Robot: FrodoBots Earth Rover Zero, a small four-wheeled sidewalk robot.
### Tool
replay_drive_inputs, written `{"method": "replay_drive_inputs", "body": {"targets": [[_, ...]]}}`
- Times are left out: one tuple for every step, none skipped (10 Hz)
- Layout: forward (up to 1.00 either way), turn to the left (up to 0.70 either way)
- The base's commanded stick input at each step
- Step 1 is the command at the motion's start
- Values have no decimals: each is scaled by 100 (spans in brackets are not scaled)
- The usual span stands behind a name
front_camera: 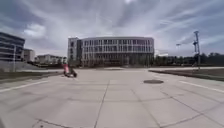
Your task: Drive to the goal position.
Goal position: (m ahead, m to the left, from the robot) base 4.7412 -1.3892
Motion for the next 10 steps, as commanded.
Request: {"method": "replay_drive_inputs", "body": {"targets": [[50,0],[50,0],[50,0],[50,0],[50,0],[50,0],[50,0],[50,0],[50,0],[50,0]]}}
